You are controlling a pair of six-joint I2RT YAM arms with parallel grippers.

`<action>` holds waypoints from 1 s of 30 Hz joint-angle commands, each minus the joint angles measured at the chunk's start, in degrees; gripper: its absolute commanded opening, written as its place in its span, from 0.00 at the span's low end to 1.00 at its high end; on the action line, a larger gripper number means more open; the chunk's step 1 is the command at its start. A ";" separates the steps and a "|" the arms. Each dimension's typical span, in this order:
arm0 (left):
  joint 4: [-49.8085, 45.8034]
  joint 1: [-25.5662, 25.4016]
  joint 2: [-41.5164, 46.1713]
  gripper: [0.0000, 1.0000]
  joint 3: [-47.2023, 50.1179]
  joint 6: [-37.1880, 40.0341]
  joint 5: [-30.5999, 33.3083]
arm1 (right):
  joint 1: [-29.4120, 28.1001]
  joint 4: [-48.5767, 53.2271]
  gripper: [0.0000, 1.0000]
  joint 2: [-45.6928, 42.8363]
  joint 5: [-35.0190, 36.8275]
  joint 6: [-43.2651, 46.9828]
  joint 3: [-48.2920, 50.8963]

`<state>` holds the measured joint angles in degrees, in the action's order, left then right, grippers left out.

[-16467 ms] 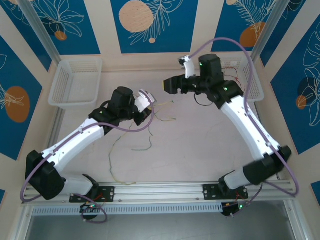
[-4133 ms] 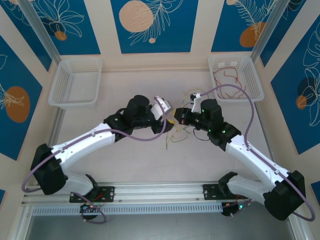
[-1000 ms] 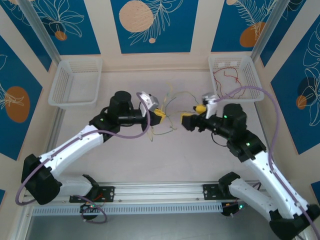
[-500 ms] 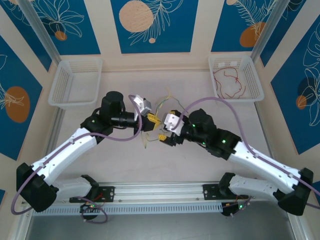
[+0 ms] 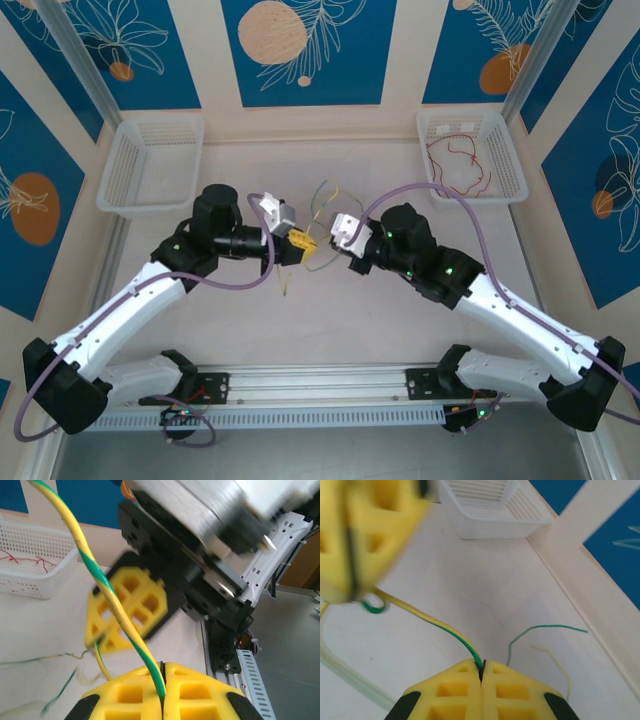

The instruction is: Untangle the cables

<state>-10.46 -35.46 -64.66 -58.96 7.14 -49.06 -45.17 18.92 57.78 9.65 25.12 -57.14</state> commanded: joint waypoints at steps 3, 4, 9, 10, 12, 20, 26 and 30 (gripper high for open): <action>-4.21 0.55 -0.39 0.00 1.33 2.21 -0.87 | 10.10 0.96 0.00 -6.00 -5.08 -13.00 -2.79; -4.21 0.55 -0.29 0.00 1.62 2.22 -0.76 | 12.18 1.03 0.00 -6.78 -5.67 -15.45 -2.67; -4.36 0.60 -0.25 0.00 2.56 2.27 -0.54 | 29.01 1.16 0.00 -10.74 -14.14 -31.06 -1.68; -4.12 0.71 -0.28 0.00 2.77 2.22 -0.39 | 32.89 1.57 0.00 -10.76 -17.07 -33.89 -1.82; -3.78 0.81 -0.36 0.00 3.17 2.18 -0.42 | 42.17 2.17 0.00 -10.27 -23.66 -39.88 -2.01; -1.73 0.97 -0.66 0.00 3.50 1.32 -0.17 | 51.61 -4.52 0.00 -7.13 -41.36 -46.74 0.01; 0.30 1.06 -1.42 0.00 3.35 1.21 -1.87 | 19.40 -5.57 0.30 -10.05 -25.47 -21.13 5.36; -0.21 1.07 -2.86 0.00 2.03 1.61 -4.34 | 10.28 -12.92 0.75 -9.38 -16.82 -12.22 11.83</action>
<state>-11.92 -35.03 -66.61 -55.66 8.08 -49.54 -32.77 11.18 47.70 -16.19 1.76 -47.72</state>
